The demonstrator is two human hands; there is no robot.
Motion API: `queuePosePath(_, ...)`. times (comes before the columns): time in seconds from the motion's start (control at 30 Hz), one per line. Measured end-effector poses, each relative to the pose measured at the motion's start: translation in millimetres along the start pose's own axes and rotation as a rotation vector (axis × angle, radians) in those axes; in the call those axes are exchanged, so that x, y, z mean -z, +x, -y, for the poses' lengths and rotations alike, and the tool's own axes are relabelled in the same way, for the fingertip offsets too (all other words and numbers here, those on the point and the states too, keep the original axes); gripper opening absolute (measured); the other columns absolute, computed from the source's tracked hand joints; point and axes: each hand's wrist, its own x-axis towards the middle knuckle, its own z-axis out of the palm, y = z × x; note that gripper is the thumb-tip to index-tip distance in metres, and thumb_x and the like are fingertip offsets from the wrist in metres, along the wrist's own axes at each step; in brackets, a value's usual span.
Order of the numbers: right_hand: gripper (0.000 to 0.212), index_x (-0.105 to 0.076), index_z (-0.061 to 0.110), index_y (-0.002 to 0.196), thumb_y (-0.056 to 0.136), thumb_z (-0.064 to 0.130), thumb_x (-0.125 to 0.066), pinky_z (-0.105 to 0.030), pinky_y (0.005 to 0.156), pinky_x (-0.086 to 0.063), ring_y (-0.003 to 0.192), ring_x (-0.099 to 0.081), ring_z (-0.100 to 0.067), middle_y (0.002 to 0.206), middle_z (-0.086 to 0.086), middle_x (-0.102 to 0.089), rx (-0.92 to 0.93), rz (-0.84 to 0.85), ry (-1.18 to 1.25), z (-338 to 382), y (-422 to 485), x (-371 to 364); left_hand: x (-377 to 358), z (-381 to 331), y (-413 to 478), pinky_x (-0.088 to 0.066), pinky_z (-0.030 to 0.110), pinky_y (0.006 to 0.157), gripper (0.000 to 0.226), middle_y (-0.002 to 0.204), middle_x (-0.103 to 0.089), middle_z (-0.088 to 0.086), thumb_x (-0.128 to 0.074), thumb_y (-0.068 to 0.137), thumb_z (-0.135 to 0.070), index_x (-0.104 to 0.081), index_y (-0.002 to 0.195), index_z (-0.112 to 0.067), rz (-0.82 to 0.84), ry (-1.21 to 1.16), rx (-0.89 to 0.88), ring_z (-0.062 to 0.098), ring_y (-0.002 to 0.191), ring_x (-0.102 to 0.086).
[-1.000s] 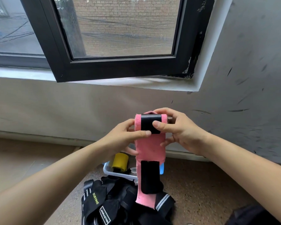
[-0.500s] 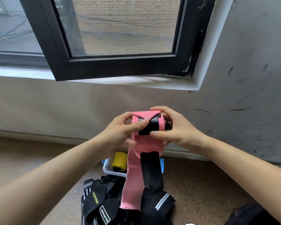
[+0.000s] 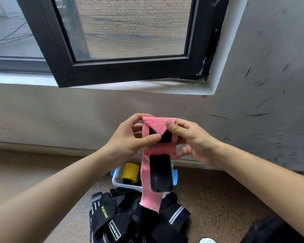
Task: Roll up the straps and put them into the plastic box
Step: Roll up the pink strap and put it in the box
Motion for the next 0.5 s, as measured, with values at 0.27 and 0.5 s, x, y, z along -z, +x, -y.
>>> queuePosePath(0.27, 0.037, -0.069, 0.013, 0.115, 0.083, 0.03, -0.074, -0.034, 0.059, -0.06, 0.088, -0.075, -0.026, 0.101, -0.013, -0.076, 0.124, -0.028, 0.037, 0.3, 1.9, 0.1, 6.6, -13.4, -2.8, -0.053, 0.024, 0.058, 0.056, 0.117, -0.076, -0.001, -0.083, 0.075, -0.04, -0.065, 0.128, -0.036, 0.091, 0.105, 0.126, 0.014, 0.101, -0.073)
queuePosePath(0.5, 0.047, -0.064, 0.015, 0.125, 0.08, 0.014, -0.08, -0.043, 0.07, -0.064, 0.099, -0.074, -0.031, 0.119, -0.026, -0.067, 0.24, -0.057, -0.036, -7.0, 4.7, 0.0, 6.5, -22.7, -5.0, -0.05, 0.024, 0.052, 0.05, 0.112, -0.077, -0.008, -0.066, 0.079, -0.063, -0.064, 0.123, -0.039, 0.102, 0.156, 0.225, 0.016, 0.098, -0.075)
